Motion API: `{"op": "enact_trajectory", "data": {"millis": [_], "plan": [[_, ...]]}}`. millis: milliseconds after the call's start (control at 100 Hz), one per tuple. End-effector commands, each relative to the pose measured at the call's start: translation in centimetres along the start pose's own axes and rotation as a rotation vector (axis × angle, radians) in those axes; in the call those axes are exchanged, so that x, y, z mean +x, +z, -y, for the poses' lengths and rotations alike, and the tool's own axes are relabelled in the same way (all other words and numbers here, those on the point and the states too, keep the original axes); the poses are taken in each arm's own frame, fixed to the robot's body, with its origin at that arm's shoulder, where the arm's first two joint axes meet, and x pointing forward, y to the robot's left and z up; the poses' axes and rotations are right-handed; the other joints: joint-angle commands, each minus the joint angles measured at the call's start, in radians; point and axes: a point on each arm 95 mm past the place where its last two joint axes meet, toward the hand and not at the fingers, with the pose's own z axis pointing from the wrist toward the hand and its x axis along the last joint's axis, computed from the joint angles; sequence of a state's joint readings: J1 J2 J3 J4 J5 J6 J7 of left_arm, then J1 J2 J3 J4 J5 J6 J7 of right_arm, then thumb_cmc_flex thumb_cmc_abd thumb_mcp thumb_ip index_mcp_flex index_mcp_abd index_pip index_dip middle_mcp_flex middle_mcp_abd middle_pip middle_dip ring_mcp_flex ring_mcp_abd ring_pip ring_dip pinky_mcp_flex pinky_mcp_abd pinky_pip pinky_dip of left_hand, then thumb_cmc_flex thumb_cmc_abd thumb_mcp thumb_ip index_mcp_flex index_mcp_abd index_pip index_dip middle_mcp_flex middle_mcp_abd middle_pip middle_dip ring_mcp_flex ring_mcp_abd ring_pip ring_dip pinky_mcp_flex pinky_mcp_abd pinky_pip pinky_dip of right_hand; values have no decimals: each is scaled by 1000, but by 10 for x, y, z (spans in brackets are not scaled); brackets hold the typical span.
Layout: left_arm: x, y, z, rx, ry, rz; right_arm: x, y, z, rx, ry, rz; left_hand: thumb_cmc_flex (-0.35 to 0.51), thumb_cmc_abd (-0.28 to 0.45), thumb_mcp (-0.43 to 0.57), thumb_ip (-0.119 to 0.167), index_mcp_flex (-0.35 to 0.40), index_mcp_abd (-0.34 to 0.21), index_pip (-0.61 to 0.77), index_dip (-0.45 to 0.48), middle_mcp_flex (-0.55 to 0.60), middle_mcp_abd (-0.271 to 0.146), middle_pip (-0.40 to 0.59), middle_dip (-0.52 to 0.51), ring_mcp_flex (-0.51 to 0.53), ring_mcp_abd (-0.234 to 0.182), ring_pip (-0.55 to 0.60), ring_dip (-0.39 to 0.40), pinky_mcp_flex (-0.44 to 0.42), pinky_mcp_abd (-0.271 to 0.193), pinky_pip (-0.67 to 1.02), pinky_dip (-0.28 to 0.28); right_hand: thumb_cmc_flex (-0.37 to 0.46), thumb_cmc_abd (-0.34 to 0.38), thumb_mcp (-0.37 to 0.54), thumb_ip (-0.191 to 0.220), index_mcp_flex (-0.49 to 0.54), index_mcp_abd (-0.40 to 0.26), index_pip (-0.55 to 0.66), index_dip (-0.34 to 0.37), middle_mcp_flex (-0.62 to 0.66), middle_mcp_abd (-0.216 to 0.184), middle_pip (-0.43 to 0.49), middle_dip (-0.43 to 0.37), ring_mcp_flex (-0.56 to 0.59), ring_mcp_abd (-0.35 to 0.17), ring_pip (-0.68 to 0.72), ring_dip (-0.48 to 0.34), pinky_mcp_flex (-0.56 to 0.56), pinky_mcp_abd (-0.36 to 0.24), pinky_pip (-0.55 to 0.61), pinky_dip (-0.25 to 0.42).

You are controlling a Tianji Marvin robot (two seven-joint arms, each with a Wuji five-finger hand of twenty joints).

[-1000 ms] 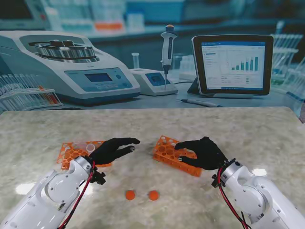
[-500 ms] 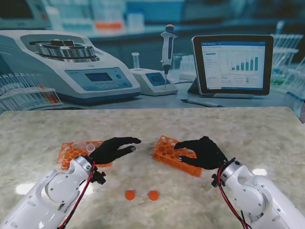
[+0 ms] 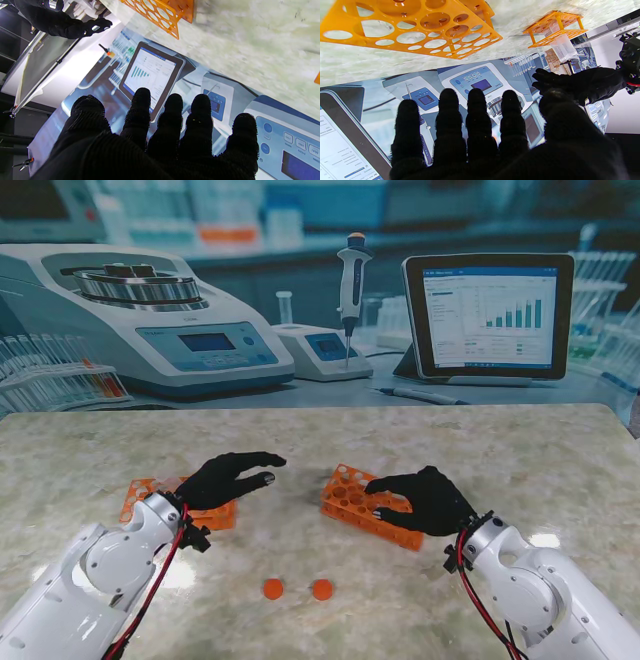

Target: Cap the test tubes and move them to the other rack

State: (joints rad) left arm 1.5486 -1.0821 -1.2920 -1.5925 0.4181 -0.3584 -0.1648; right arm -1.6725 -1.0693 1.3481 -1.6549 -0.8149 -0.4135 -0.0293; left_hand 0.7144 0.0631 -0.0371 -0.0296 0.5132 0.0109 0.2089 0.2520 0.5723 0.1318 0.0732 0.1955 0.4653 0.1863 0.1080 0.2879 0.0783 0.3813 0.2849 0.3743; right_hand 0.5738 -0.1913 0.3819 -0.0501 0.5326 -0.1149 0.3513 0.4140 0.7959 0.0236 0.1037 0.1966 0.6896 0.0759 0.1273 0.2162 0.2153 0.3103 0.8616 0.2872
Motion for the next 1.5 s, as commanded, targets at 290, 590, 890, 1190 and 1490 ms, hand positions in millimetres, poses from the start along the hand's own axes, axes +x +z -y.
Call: {"op": "enact_trajectory", "data": {"millis": [290, 590, 890, 1190, 1490], "plan": [[-1, -7, 30, 8, 60, 6, -2, -5, 2, 1, 1, 7, 1, 24, 5, 8, -19, 0, -24, -7, -42, -37, -8, -8, -51, -40, -26, -9, -30, -37, -82, -35, -13, 38, -17, 22, 1, -1, -10, 4, -12, 7, 3, 10, -27, 4, -4, 9, -15, 1, -7, 5], [-2, -19, 52, 24, 119, 13, -3, -5, 2, 6, 1, 11, 1, 23, 5, 8, -26, 2, -27, -9, -60, -38, -12, -9, -79, -48, -35, -14, -52, -50, -118, -37, -11, 39, -18, 22, 4, -2, -10, 6, -11, 9, 3, 12, -26, 2, -3, 11, -17, 2, -9, 8], [-9, -39, 71, 29, 186, 51, -3, -6, 2, 11, -1, 8, 0, 24, 5, 8, -29, 1, -28, -9, -67, -41, -12, -10, -90, -51, -38, -19, -53, -52, -136, -34, -9, 40, -20, 22, 7, -3, -8, 7, -7, 8, 5, 15, -25, 4, -3, 11, -17, 3, -10, 10], [-20, -58, 87, 56, 231, 101, -2, -4, 3, 21, -3, 6, 3, 18, 5, 8, -52, 10, -39, -15, -95, -43, -19, -13, -122, -61, -47, -25, -67, -59, -157, -35, -9, 40, -22, 22, 5, -4, -10, 8, -3, 6, 7, 19, -26, 4, -4, 12, -18, 2, -11, 11], [-37, -79, 94, 97, 256, 155, -2, -3, 4, 30, -4, 5, -4, 5, 4, 7, -51, 31, -45, -17, -110, -44, -20, -14, -142, -66, -51, -30, -75, -62, -174, -33, -9, 40, -22, 23, 5, -2, -10, 8, -4, 6, 6, 21, -27, 3, -4, 12, -19, 2, -13, 12]]}}
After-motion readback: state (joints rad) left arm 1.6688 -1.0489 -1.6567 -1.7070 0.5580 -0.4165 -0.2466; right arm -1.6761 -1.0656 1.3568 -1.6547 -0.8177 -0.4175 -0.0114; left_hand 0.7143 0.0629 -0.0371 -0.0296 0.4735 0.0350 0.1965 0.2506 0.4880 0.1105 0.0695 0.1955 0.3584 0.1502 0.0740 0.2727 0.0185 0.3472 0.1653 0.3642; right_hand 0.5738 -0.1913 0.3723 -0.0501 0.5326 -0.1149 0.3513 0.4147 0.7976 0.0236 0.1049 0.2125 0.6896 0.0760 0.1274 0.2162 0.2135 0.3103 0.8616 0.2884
